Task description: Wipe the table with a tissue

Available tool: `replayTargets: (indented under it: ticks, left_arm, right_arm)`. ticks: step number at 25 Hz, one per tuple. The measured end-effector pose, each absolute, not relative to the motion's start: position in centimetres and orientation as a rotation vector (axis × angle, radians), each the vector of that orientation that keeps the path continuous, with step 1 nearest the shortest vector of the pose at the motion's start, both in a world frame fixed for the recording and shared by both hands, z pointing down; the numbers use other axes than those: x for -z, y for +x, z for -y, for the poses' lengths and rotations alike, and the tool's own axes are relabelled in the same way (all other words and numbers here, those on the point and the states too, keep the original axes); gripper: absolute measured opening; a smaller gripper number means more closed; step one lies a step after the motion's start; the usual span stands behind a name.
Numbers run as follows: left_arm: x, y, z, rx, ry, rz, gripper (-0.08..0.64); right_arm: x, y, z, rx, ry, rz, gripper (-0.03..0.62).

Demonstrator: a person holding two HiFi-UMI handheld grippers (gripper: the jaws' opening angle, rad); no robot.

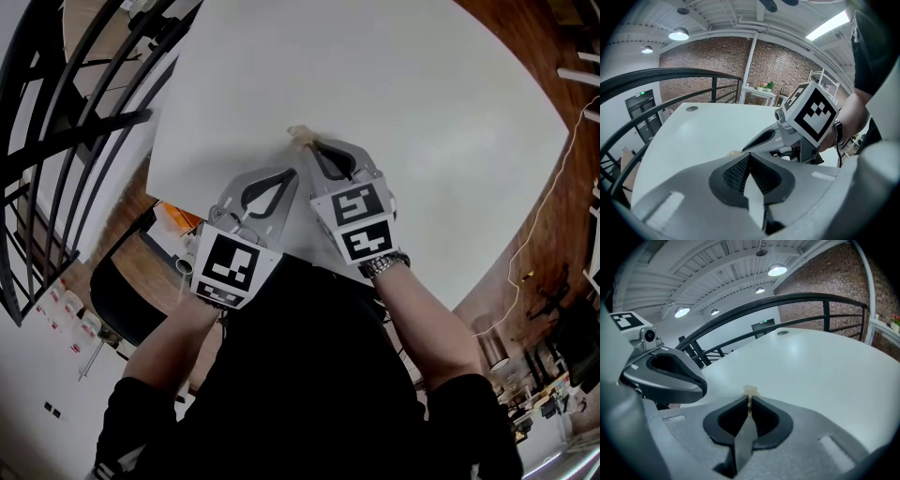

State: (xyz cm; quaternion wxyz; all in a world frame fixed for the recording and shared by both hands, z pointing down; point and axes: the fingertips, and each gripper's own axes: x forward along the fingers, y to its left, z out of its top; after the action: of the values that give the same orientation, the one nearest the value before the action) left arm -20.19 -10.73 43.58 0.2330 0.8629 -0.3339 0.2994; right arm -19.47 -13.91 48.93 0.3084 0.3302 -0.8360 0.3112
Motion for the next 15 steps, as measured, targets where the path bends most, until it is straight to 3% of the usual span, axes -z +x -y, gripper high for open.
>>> replayTargets:
  ticks: [15]
  left_arm:
    - [-42.9,-19.5,9.5,-0.820,2.382,0.921,0.015]
  right_arm:
    - [-48.3,-20.2,11.2,-0.784,0.773,2.217,0.015]
